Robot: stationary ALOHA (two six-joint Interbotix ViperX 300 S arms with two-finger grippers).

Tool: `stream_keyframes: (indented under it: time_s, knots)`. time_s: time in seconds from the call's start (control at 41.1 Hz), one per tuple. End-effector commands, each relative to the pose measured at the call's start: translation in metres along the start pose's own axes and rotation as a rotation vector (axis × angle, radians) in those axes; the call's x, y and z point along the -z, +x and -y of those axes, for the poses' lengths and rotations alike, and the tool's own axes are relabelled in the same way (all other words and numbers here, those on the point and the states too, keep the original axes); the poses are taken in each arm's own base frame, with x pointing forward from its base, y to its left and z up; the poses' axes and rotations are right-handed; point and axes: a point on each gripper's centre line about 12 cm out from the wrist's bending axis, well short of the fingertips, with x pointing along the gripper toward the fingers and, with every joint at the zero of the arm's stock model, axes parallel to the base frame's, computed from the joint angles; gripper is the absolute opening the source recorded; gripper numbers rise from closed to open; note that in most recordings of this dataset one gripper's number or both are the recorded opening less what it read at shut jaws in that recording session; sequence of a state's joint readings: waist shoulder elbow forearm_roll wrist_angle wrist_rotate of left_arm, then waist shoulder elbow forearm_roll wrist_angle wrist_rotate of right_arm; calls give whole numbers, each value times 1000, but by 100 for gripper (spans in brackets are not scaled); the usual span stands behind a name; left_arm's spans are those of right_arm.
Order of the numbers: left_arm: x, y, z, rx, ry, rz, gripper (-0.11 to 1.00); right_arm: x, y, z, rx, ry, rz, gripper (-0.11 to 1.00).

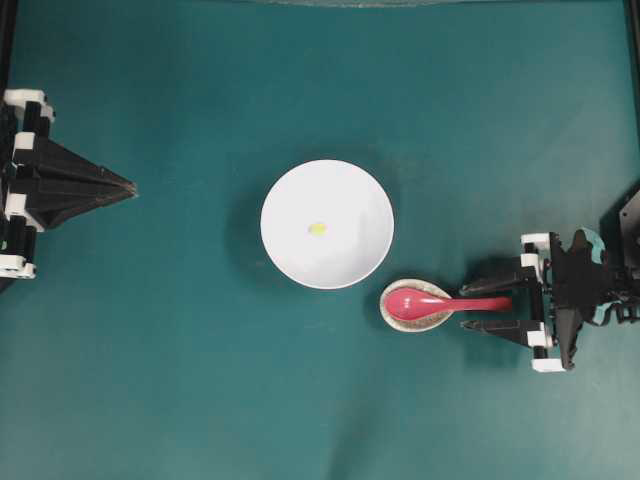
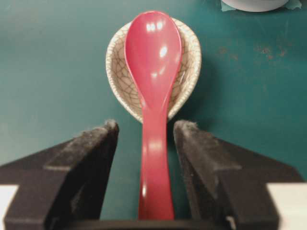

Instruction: Scoop the yellow hexagonal prism block from the bowl with a spoon using the right arm.

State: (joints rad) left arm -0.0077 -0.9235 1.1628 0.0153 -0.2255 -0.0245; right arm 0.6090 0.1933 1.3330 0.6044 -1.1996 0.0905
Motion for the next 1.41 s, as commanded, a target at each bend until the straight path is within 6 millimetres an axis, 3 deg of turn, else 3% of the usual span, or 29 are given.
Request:
stream_keyframes:
  time_s: [0.0,0.413,0.778,1.385]
  knots:
    - [-7,2,0,1,2,17,3,-3,0,-2,-5,-14,13,56]
    - [-7,3,0,1,2,17,3,-4,1,0,21,-29,18,55]
    - [-7,3,0,1,2,17,3,-2,1,0,24,-28,2,41]
    - [-7,3,0,1,0,17,3,-3,2,0,25,-27,5,40]
